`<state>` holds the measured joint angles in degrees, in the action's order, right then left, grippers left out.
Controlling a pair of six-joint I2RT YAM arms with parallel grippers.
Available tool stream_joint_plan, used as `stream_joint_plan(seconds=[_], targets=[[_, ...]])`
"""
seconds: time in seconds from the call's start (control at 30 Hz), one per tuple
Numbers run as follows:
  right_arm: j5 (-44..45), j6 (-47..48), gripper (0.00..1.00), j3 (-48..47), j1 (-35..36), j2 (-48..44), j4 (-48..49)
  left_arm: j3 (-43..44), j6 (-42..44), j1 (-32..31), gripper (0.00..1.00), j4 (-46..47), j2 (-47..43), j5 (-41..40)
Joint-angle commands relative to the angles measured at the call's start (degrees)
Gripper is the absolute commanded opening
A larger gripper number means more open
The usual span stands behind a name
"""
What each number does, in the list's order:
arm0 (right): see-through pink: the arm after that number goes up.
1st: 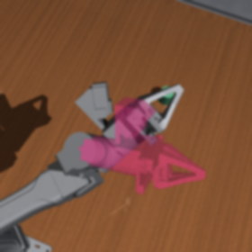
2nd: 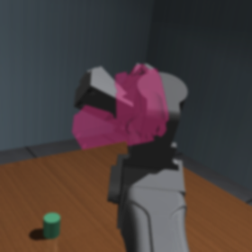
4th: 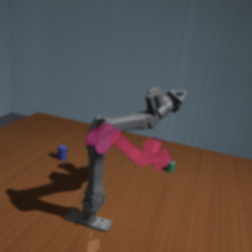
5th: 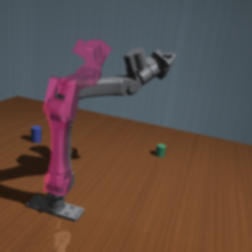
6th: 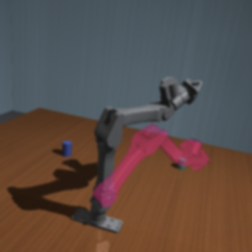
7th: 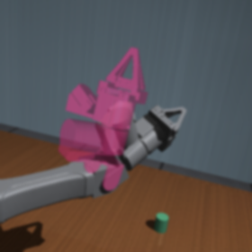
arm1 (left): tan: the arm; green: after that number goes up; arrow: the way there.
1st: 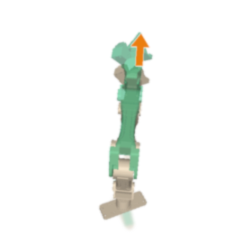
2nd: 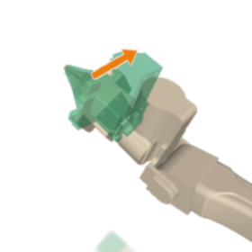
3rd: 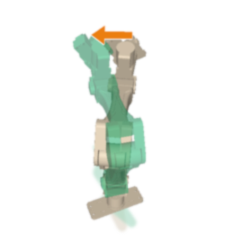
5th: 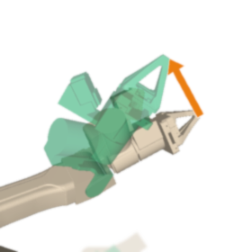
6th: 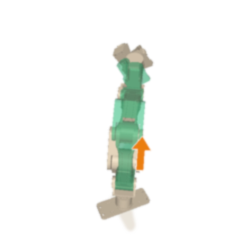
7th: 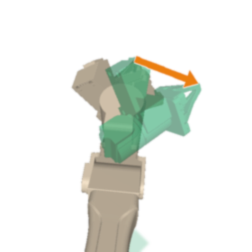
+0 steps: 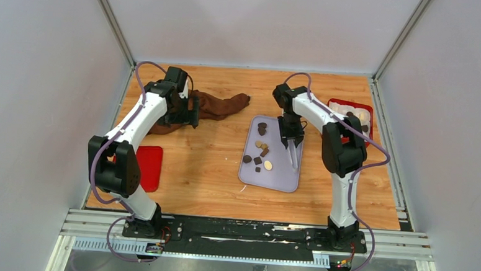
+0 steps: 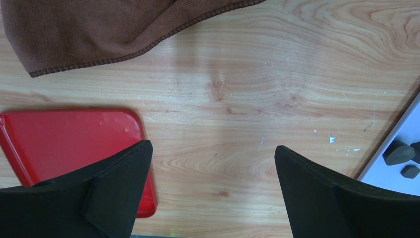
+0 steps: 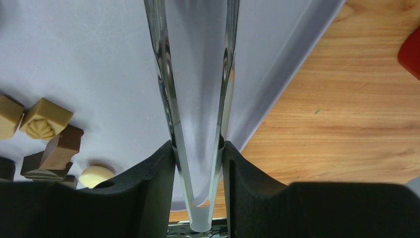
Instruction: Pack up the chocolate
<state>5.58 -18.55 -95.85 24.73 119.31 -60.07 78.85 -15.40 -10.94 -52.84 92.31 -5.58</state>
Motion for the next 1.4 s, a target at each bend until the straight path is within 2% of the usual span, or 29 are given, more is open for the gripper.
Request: stream_joint_plan(seconds=[0.0,0.13,0.27,0.57,0.67,0.83,0.9,1.07,1.37], targets=[[0.5,0.4,0.24,-1.3,0.1,-0.4,-1.8,1.0,0.4,0.2,1.00,-0.2,0.0,-0.4],[0.6,0.5,0.07,-0.4,0.1,-3.0,-2.2,0.8,0.2,0.2,1.00,-0.2,-0.2,-0.4],[2.5,1.1,0.00,2.2,0.1,-7.6,-2.3,0.7,0.0,0.2,1.00,-0.2,-0.1,-0.3],[9.1,1.3,0.00,11.6,-5.3,-21.0,-3.6,0.6,-0.2,0.2,1.00,-0.1,0.0,0.2],[10.1,1.0,0.00,15.9,-11.4,-25.7,-3.1,0.7,-0.2,0.2,1.00,-0.1,0.1,0.7],[5.8,2.2,0.00,21.6,-23.8,-32.2,-0.8,0.7,0.2,0.2,1.00,-0.1,-0.1,2.1],[6.0,3.2,0.00,22.5,-28.3,-32.4,-0.8,0.5,0.3,0.2,1.00,-0.1,0.1,2.4],[7.0,4.2,0.01,22.3,-34.1,-31.2,0.6,0.4,0.5,0.2,1.00,-0.1,0.2,2.0],[5.9,6.3,0.04,18.3,-37.2,-23.2,2.4,0.5,0.8,0.2,1.00,-0.1,-0.2,1.8]])
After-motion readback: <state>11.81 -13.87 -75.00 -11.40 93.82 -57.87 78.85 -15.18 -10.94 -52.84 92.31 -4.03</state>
